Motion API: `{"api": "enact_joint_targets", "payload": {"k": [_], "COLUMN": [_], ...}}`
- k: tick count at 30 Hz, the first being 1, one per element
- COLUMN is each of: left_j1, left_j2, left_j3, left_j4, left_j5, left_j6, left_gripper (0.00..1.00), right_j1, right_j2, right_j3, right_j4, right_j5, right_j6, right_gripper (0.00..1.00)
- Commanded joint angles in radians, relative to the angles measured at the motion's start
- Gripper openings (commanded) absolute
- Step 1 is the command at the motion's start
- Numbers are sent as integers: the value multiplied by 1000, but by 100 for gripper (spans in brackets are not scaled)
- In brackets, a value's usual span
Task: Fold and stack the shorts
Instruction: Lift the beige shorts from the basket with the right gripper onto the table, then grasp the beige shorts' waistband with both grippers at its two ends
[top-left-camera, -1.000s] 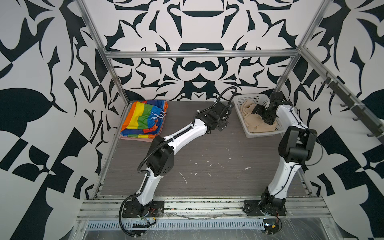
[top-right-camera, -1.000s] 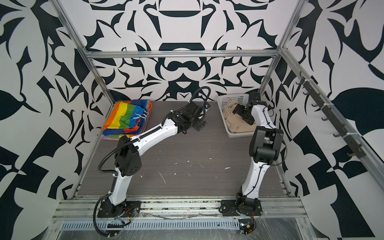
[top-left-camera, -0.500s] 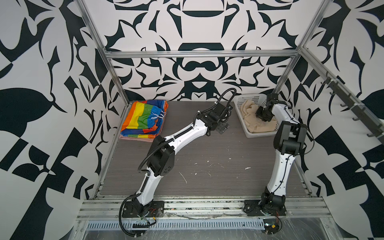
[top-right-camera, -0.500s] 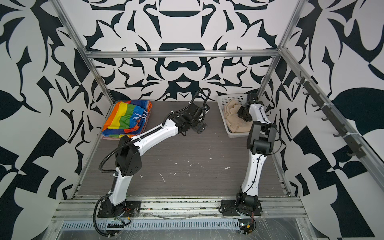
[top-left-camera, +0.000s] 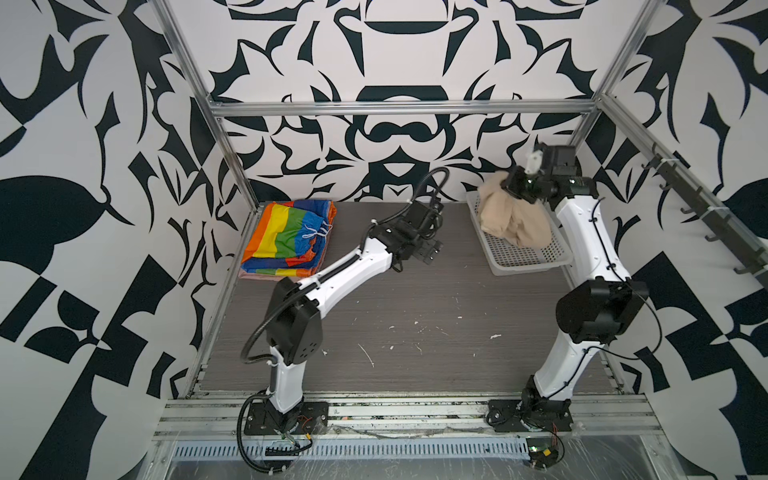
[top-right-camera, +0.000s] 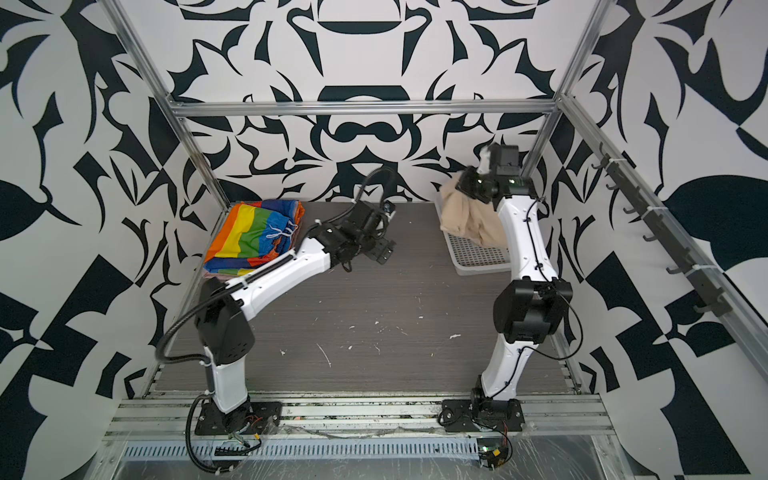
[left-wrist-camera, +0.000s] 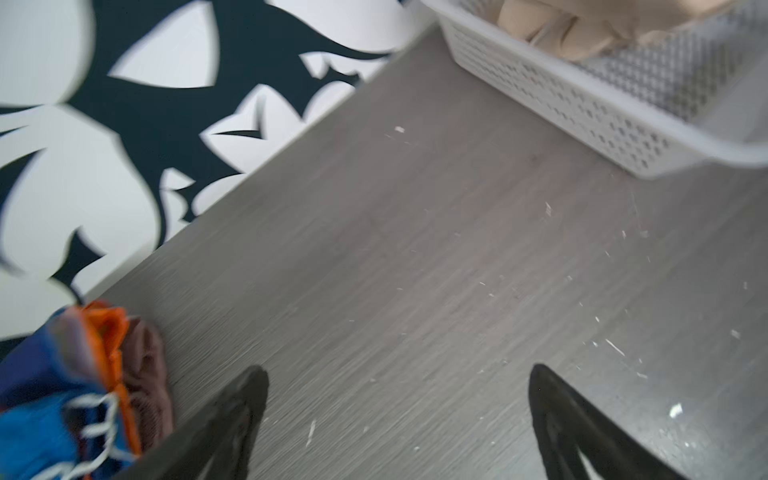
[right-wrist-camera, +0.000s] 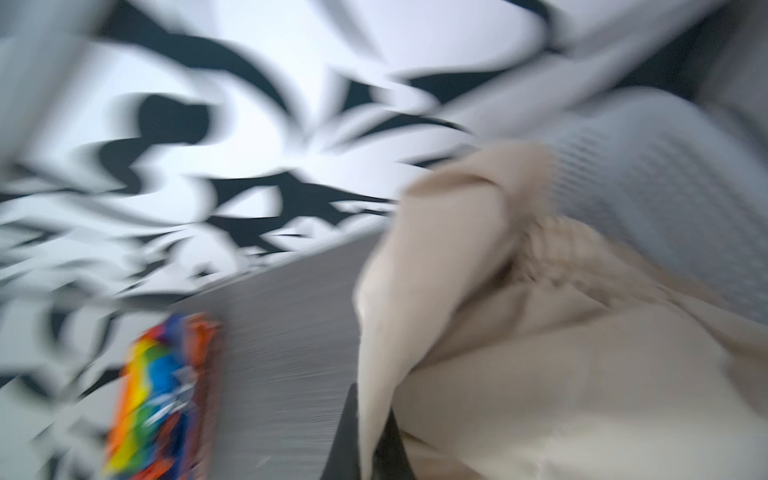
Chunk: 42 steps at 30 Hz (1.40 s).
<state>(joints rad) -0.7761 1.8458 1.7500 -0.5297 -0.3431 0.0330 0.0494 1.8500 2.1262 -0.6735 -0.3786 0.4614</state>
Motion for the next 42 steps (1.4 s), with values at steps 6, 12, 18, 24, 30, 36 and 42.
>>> {"api": "enact_joint_targets", "payload": {"k": [6,12,18,24,30,36,42], "left_j1": [143,303,369,391,391,392,391], "left_j2": [-308,-463,-520,-503,-432,-356,-213], "left_j3": [-216,-389,-523,-631,-678,-732,-642], "left_j4": [86,119,89,69,82,197,225], "left_j5": [7,149,203,285,414,592,658], "left_j6": [-128,-271,-293,-320,-382,-550,-606], "left_gripper": [99,99,99,100,99,99,99], "right_j1": [246,230,175,184,215,272,273], "right_j2": [-130,-140,-80,-125,-225,-252,-232], "right_j3": [279,-17,-437,-678,-825,-967,-994], "right_j4": [110,89,103,110,94,173,204], "right_j5": [-200,-46,-1,13,15,-5,0], "right_j6": [53,48,45,-13,-62,-31,-24], "right_gripper": [0,3,37,60,72,76,76]}}
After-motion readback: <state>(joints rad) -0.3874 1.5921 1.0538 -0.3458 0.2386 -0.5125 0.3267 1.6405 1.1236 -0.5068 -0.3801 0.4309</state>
